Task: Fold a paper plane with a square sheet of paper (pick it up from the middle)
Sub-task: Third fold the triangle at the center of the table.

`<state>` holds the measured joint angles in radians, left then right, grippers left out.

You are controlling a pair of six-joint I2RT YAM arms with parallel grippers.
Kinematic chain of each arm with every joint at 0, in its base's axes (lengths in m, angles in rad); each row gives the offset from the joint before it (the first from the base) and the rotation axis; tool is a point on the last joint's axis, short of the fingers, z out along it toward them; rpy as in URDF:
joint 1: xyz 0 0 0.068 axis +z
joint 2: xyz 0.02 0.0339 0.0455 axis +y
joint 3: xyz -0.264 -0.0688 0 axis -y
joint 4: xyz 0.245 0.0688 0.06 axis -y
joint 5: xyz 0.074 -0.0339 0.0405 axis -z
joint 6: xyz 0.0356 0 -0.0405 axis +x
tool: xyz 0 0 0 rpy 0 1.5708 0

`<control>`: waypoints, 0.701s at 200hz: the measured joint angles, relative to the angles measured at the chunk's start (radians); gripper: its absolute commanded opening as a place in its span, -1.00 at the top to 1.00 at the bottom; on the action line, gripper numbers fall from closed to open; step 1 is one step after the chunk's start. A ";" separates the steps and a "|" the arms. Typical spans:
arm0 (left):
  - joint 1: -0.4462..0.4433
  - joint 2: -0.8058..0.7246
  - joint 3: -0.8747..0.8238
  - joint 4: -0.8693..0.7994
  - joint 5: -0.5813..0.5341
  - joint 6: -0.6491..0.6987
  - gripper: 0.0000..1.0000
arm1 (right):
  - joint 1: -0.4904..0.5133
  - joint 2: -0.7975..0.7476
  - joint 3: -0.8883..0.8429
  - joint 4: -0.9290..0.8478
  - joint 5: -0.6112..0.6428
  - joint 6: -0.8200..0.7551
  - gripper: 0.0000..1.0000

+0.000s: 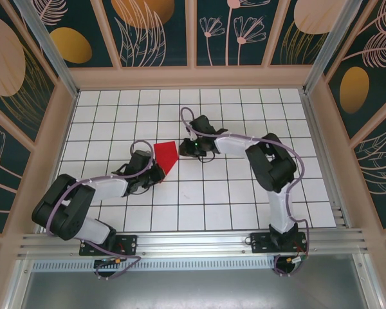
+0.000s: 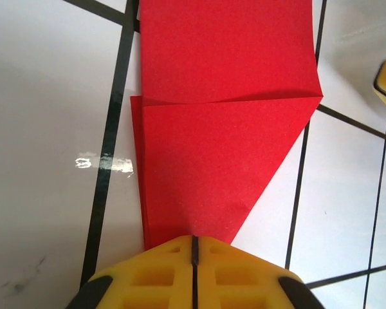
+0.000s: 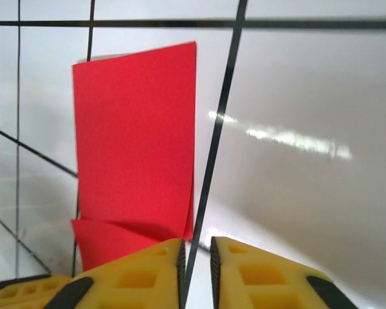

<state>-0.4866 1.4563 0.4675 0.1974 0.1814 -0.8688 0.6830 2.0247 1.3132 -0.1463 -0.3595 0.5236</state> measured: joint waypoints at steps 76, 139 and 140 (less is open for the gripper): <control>0.000 -0.095 0.008 0.006 -0.060 0.005 0.41 | 0.021 -0.159 -0.214 0.135 0.013 0.110 -0.02; 0.000 -0.043 0.030 0.016 -0.165 -0.010 0.60 | 0.045 -0.132 -0.203 0.205 0.002 0.171 -0.03; 0.000 -0.042 0.030 0.016 -0.166 -0.010 0.60 | 0.045 -0.130 -0.202 0.206 0.001 0.171 -0.02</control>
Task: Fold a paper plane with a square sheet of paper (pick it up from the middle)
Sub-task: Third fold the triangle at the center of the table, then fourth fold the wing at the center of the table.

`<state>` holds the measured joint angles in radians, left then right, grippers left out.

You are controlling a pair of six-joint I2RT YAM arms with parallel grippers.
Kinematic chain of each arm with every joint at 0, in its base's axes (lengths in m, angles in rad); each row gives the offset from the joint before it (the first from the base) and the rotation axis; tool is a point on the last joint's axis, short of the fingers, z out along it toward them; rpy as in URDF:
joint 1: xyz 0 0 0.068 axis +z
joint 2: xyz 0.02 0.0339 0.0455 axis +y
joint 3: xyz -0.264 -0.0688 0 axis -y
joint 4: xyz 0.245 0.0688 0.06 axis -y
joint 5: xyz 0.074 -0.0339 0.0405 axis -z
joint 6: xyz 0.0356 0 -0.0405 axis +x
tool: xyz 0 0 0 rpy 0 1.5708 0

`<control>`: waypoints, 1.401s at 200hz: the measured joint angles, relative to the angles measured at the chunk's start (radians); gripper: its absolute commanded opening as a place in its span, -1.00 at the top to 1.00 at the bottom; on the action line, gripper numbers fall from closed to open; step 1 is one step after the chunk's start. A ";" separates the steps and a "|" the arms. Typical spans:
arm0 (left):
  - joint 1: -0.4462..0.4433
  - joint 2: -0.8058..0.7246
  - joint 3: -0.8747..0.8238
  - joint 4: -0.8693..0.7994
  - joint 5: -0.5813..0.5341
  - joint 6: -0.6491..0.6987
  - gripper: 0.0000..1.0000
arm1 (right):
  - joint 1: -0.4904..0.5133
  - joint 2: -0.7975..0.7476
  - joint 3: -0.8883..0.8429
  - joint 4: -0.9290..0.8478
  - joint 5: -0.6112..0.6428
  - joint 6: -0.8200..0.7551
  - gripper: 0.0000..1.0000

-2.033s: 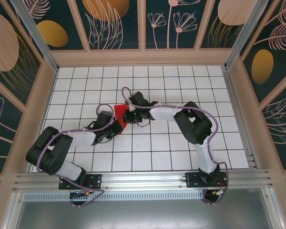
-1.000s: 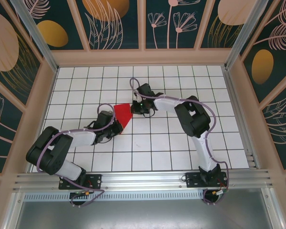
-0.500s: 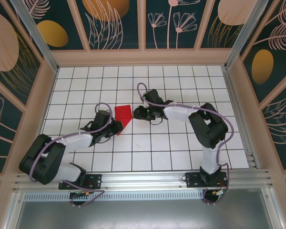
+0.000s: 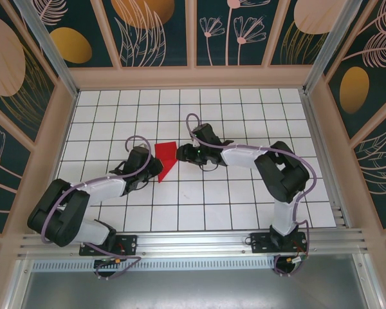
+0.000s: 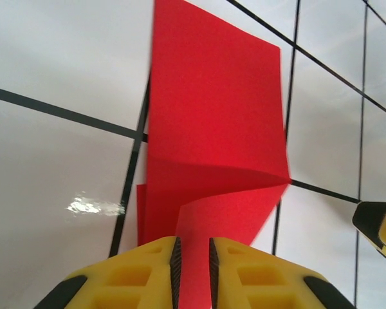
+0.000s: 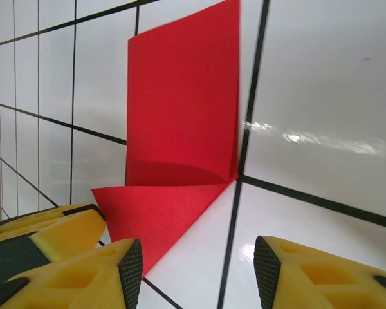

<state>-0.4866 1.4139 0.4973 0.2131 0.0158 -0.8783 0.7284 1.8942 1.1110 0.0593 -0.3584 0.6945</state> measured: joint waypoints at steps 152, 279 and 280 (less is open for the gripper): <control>0.002 0.074 0.021 -0.012 -0.055 -0.017 0.60 | 0.026 0.157 0.117 0.004 -0.122 0.023 0.21; 0.004 0.078 0.021 -0.027 -0.059 -0.017 0.59 | 0.026 0.158 0.136 -0.033 -0.076 0.045 0.25; 0.004 0.078 0.021 -0.027 -0.059 -0.017 0.59 | 0.026 0.158 0.137 -0.033 -0.077 0.047 0.26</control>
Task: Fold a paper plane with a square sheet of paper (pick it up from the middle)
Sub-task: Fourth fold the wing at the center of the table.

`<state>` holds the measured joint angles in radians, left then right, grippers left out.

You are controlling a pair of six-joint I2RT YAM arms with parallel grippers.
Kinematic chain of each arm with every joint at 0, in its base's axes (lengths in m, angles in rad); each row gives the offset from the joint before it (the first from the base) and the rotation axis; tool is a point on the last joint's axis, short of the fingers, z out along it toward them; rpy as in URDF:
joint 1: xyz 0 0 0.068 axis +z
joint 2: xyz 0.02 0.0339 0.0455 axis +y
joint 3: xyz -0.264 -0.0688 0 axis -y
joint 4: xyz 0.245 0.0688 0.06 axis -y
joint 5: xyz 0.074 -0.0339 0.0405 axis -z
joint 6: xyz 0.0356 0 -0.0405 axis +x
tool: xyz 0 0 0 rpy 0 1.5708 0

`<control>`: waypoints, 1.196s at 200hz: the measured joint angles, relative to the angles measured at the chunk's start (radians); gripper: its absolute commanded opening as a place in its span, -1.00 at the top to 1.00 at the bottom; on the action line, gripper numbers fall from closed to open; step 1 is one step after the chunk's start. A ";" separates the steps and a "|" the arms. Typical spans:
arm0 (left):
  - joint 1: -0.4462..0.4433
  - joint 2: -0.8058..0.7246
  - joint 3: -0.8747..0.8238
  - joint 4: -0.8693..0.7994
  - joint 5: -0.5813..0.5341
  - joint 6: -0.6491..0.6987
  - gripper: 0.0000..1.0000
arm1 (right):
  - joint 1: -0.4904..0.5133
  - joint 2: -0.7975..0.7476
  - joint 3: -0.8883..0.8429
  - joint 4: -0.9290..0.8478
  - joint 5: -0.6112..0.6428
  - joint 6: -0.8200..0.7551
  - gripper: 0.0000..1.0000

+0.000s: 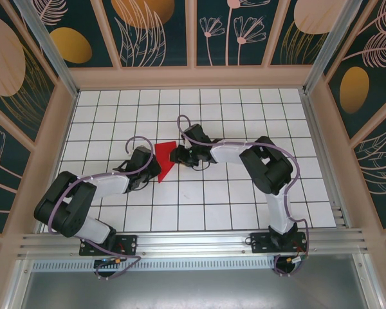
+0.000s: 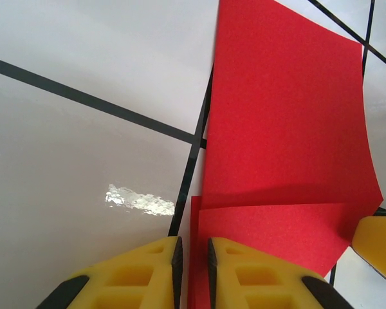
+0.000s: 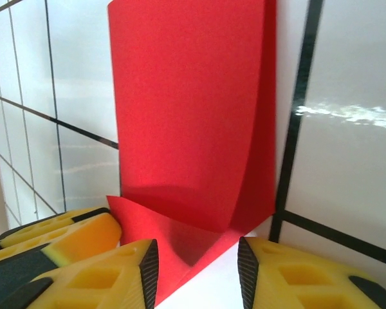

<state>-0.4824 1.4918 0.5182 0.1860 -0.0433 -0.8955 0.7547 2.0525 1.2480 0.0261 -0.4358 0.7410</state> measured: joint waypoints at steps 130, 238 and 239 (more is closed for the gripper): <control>0.013 -0.041 0.003 -0.026 0.001 0.013 0.40 | 0.001 0.052 0.027 0.024 -0.084 0.002 1.00; 0.017 -0.283 0.003 0.091 0.121 0.220 -0.76 | 0.015 -0.293 -0.171 0.020 0.233 0.226 1.00; 0.017 -0.284 0.002 0.094 0.124 0.223 -0.77 | 0.015 -0.293 -0.172 0.020 0.235 0.230 1.00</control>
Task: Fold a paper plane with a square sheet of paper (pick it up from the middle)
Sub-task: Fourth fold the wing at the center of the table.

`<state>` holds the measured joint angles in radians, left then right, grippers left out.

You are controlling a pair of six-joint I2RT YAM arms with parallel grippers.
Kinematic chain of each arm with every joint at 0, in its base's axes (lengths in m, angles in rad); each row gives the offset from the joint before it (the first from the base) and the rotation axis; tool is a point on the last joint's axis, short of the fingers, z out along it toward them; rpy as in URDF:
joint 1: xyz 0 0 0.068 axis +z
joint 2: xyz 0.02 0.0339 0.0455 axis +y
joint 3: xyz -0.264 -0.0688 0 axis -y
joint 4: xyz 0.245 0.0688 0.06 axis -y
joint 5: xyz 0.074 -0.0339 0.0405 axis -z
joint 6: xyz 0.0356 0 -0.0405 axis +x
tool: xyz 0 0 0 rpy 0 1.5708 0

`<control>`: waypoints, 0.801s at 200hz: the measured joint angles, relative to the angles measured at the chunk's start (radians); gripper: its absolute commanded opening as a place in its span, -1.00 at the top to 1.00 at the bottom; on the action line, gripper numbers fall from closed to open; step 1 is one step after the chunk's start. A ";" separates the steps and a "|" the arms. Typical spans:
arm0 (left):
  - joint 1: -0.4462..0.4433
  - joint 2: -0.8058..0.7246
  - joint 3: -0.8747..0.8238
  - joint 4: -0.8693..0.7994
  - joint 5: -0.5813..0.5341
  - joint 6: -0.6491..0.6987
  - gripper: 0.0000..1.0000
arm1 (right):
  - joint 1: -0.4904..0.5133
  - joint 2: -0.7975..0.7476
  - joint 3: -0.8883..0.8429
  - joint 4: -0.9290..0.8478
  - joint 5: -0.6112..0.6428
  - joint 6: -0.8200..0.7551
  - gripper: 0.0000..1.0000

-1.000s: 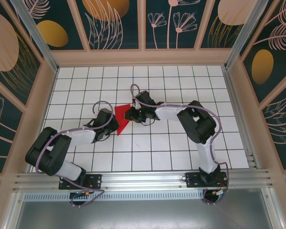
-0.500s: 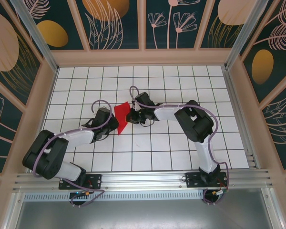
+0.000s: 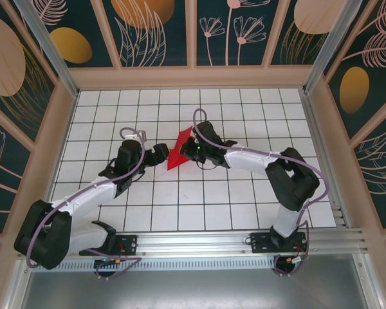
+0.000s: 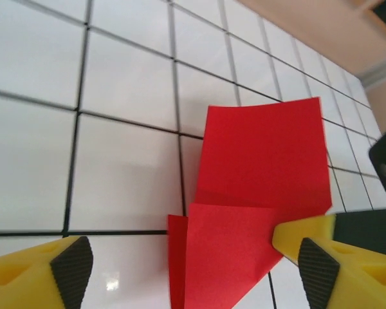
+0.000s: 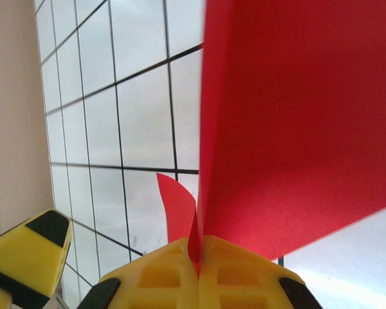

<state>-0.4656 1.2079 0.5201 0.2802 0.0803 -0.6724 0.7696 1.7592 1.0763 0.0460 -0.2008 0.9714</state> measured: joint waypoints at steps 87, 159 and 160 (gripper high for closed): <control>-0.025 0.020 -0.173 0.362 0.142 0.285 -0.65 | 0.006 0.006 -0.012 -0.103 0.123 0.235 1.00; -0.061 0.211 -0.171 0.476 0.209 0.484 -0.38 | 0.003 0.035 0.058 -0.175 0.129 0.304 1.00; -0.062 0.213 -0.171 0.478 0.209 0.486 -0.38 | 0.003 0.036 0.058 -0.176 0.129 0.305 1.00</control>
<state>-0.5274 1.4208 0.3496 0.7578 0.2897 -0.1867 0.7723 1.7950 1.1339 -0.1299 -0.0723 1.2762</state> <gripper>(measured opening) 0.713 0.062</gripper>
